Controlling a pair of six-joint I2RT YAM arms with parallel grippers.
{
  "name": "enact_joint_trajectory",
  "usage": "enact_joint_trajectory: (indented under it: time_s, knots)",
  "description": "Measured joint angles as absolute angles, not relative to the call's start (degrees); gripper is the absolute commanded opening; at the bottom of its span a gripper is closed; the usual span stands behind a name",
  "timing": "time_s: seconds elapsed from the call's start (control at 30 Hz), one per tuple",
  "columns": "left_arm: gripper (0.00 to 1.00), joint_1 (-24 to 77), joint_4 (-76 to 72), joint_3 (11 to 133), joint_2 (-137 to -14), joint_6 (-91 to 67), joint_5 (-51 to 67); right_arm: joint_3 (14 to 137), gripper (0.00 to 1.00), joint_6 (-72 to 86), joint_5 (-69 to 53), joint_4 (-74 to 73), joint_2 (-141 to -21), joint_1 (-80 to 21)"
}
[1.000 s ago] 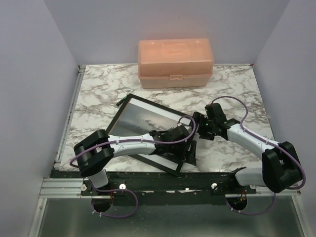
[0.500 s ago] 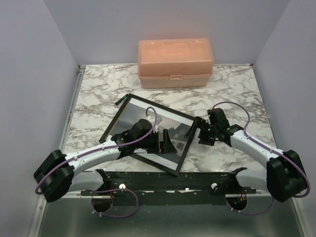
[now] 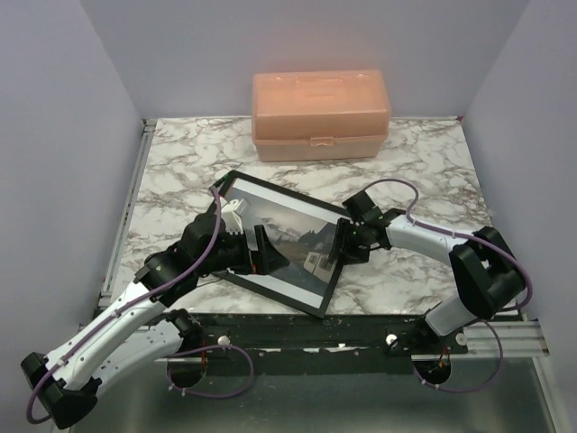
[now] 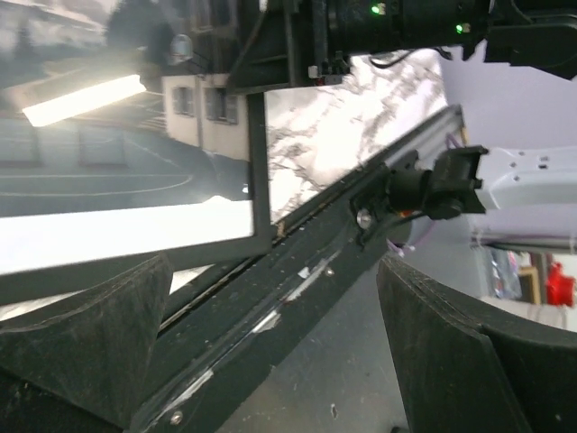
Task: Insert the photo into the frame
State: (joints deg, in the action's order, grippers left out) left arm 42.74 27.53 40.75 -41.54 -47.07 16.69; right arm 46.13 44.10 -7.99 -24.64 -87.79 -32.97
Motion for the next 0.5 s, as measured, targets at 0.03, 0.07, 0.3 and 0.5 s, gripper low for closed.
enact_joint_trajectory:
  time_s: [0.03,0.07,0.3,0.5]
  knots:
    - [0.98,42.70,30.15,42.17,-41.10,-46.59,15.18,47.18,0.46,43.88,-6.57,-25.67,-88.55,-33.23]
    - [0.99,42.70,32.75,43.35,-40.97,-46.24,13.65,47.83,0.45,43.53,-5.10,-26.65,-89.10,-33.39]
    - [0.98,42.70,43.22,45.47,-43.62,-44.93,6.48,49.17,0.26,42.46,-0.30,-29.04,-89.62,-33.56]
    - [0.98,42.17,46.81,45.43,-46.98,-44.16,2.13,49.19,0.22,41.87,0.32,-29.06,-89.60,-32.93]
